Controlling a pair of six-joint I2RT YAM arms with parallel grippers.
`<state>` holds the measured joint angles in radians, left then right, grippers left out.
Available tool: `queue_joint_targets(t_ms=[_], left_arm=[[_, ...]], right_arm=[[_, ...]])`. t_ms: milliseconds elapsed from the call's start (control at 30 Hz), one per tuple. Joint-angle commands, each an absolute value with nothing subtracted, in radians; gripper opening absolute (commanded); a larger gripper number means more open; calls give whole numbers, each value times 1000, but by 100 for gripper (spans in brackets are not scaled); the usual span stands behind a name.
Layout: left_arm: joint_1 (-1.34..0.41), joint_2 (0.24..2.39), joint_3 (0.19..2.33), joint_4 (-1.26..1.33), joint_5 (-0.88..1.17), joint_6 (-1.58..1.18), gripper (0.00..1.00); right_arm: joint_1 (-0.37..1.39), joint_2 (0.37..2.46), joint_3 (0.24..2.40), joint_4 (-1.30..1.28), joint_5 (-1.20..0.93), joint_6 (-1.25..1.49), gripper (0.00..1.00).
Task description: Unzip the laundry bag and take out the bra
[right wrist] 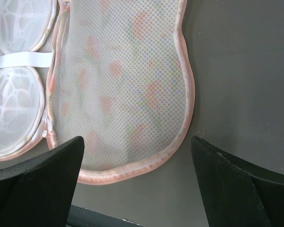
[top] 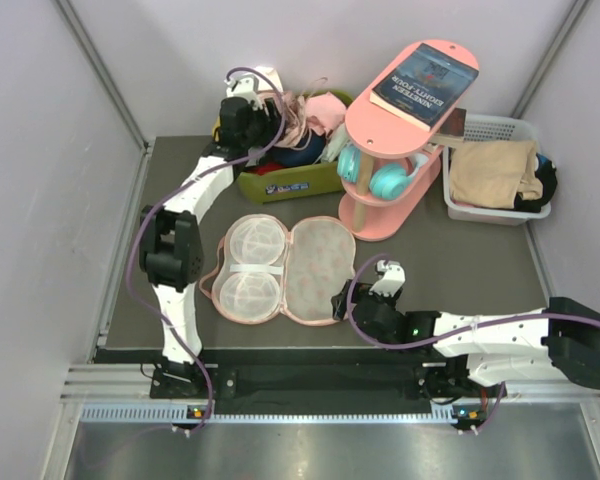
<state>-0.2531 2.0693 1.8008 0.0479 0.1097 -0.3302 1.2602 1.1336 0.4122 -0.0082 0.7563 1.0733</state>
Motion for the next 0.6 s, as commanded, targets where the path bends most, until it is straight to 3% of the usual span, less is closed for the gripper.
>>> queue_joint_targets(t_ms=[0,200,567], left_arm=[[-253,1941,1764,67,64,-328,73],[-252,1856,1746,69,55,-315,84],[-252,1737,1737,8,-25,-262,88]], right_arm=[[1256,1120,434,-23,788,1069,94],[1256,1083,420,-49,804,1077,94],[1256,1034,397,-81,819,1094,94]])
